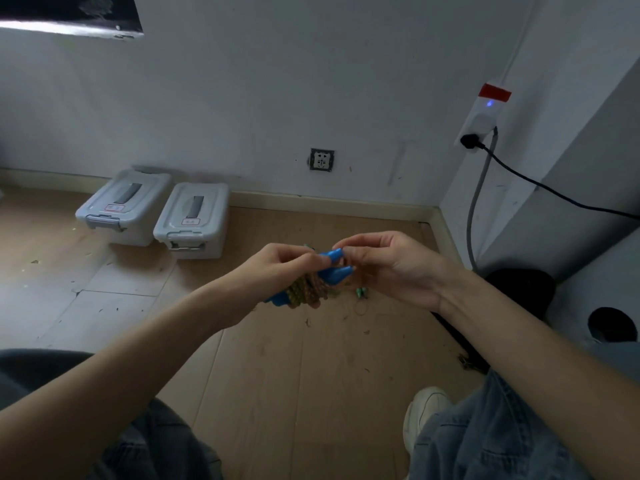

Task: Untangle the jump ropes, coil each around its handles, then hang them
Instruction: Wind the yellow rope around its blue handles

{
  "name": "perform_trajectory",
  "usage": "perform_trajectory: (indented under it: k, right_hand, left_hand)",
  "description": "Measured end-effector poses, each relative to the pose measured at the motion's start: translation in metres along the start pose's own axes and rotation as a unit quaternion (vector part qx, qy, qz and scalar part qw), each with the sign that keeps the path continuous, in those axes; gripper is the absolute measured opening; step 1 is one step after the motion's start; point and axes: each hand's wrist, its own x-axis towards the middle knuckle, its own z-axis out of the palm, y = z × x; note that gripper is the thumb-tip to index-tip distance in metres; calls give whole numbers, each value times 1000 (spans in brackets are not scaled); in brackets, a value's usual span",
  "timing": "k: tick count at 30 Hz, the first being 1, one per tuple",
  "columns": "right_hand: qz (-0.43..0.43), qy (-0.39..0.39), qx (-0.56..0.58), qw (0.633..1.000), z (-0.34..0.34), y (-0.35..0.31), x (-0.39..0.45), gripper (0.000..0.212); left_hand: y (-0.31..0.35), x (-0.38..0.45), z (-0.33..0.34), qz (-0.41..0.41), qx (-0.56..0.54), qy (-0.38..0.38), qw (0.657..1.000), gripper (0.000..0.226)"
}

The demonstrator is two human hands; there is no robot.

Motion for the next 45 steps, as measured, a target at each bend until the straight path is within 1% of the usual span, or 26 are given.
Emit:
perform_trajectory:
  k: [2, 5, 8, 11, 14, 16, 18, 19, 20, 23, 24, 31, 34, 37, 40, 43, 44, 45]
  right_hand:
    - [6, -12, 26, 1000, -2, -3, -1, 18]
    - [3, -26, 49, 998, -5, -6, -3, 16]
    - [11, -24, 56, 998, -4, -5, -2, 17]
    - [36, -11, 101, 994, -3, -2, 0, 19]
    - [42, 0, 98, 994, -1, 1, 2, 20]
    - [46, 7, 93, 995, 0, 2, 2, 20]
    - [41, -4, 65, 997, 2, 1, 1, 19]
    - [35, -17, 57, 998, 2, -1, 0, 18]
    - [29, -27, 59, 997, 1, -2, 0, 17]
    - [17, -29, 95, 995, -2, -7, -1, 17]
    - [12, -29, 97, 995, -3, -7, -2, 17]
    - [-8, -25, 44, 999, 0, -9, -4, 18]
    - [-22, -2, 23, 999, -1, -9, -4, 17]
    - [-33, 14, 8, 999, 0, -10, -4, 15]
    - [-34, -22, 3, 999, 2, -11, -6, 15]
    - [-46, -64, 21, 997, 3, -13, -7, 24]
    - [-58, -67, -3, 996, 4, -13, -7, 28]
    - [-70, -55, -53, 995, 6, -12, -6, 29]
  left_hand:
    - [1, 1, 0, 15, -7, 6, 1000, 45]
    - [1, 2, -1, 33, -7, 11, 999, 33]
    - [2, 2, -1, 50, 7, 18, 999, 36]
    - [2, 3, -1, 78, 24, 38, 996, 37]
    - [2, 3, -2, 110, 52, 57, 991, 22]
    - [0, 3, -1, 132, 97, 65, 984, 11]
    - [0, 2, 3, 153, 135, 63, 977, 5]
    - [1, 1, 4, 159, 130, 61, 977, 5]
    - [2, 1, 5, 160, 112, 62, 979, 8]
    - [4, 0, 3, 154, 42, 80, 984, 33]
    - [4, 0, 2, 150, 30, 80, 985, 36]
    - [1, 1, 1, 125, 25, 76, 989, 33]
    - [0, 1, 1, 115, 23, 72, 990, 38]
    - [0, 2, 3, 101, 23, 73, 992, 34]
    - [0, 3, 2, 93, 28, 67, 993, 29]
    - [-1, 4, -1, 87, 12, 87, 992, 27]
    - [-1, 5, -1, 79, 7, 95, 992, 27]
    - [-2, 6, -1, 69, 6, 99, 993, 28]
